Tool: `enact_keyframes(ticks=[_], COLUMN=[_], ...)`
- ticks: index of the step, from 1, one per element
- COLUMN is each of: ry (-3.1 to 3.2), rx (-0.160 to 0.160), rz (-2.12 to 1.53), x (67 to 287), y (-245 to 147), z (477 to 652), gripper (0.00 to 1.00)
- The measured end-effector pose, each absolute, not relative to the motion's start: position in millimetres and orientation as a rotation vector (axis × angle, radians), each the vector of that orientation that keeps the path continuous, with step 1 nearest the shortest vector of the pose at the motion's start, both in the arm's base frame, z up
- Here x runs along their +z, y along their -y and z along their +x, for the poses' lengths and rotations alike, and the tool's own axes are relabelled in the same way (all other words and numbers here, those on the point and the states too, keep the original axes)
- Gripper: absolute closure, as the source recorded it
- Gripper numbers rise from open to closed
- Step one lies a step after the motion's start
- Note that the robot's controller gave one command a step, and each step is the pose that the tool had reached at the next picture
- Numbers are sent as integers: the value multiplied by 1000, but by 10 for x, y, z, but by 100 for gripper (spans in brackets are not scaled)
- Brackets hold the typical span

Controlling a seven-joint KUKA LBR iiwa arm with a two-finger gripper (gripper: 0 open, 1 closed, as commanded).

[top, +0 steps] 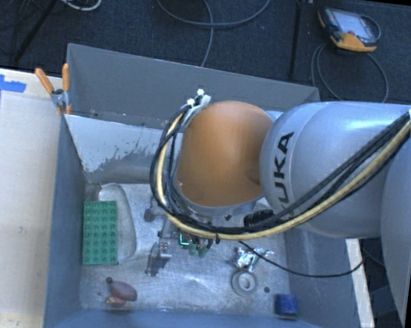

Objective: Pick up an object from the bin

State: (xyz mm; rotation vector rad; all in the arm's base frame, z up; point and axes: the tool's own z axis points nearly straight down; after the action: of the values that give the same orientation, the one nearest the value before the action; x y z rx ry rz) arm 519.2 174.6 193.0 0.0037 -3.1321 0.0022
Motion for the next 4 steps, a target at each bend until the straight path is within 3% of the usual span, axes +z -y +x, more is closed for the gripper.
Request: enact_keyframes(ticks=[1,2,3,4], ry=[3120,3107,3064,3072], rx=[-7,4,35,30], rz=[534,522,648,642], x=[1006,928,725,762], y=[-1680,-695,-1247,-1303], z=[5560,5713,5902,5922], gripper=[0,0,0,0])
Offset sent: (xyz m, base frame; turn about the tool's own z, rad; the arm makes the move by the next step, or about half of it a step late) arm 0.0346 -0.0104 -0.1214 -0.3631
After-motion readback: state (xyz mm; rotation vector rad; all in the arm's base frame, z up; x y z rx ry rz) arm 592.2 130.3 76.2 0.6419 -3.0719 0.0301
